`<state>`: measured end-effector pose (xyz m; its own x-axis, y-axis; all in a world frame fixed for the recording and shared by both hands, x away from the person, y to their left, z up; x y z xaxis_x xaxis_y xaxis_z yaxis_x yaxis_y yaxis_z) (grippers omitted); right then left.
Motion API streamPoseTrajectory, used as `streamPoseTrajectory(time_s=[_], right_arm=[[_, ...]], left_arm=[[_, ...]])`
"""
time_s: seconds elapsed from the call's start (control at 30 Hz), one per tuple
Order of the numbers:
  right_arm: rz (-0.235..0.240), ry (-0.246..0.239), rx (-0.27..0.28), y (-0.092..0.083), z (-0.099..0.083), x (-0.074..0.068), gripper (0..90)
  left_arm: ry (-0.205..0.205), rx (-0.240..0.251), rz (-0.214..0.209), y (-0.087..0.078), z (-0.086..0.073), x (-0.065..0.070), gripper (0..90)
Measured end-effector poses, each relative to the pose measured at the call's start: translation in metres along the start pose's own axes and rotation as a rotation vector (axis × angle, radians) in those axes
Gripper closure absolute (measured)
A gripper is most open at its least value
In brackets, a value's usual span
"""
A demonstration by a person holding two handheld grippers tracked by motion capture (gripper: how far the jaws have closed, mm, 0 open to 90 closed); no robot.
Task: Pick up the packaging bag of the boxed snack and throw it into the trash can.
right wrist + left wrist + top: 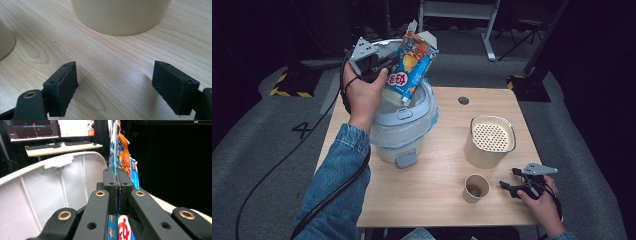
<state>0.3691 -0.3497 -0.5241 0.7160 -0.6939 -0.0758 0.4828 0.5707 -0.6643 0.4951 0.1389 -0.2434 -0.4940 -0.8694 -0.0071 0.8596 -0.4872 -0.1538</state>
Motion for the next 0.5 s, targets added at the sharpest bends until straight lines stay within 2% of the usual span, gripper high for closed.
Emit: streamPoseTrajectory(time_s=[0.37,0.43,0.5], right_arm=[[0.000,0.000,0.000,0.0000,0.0000,0.0000,20.6],[0.000,0.000,0.000,0.0000,0.0000,0.0000,20.6],[0.000,0.000,0.000,0.0000,0.0000,0.0000,20.6]], left_arm=[[0.008,-0.012,-0.018,-0.0014,-0.0050,0.0060,86.7],[0.031,-0.006,-0.028,-0.0025,-0.0047,0.0074,79.7],[0.014,0.014,-0.029,-0.0035,-0.0034,0.0073,63.0]])
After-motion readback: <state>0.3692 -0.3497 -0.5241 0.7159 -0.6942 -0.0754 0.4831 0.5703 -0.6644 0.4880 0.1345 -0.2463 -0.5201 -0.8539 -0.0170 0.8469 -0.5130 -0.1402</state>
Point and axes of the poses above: each handheld gripper's, and its own axes: y roughly forward along the jaws, z roughly out of its top, x roughly to its right, the point moved 3 cm from there along y, roughly forward along the jaws, and after that the axes turned 7 degrees about z, right-handed, at the moved point
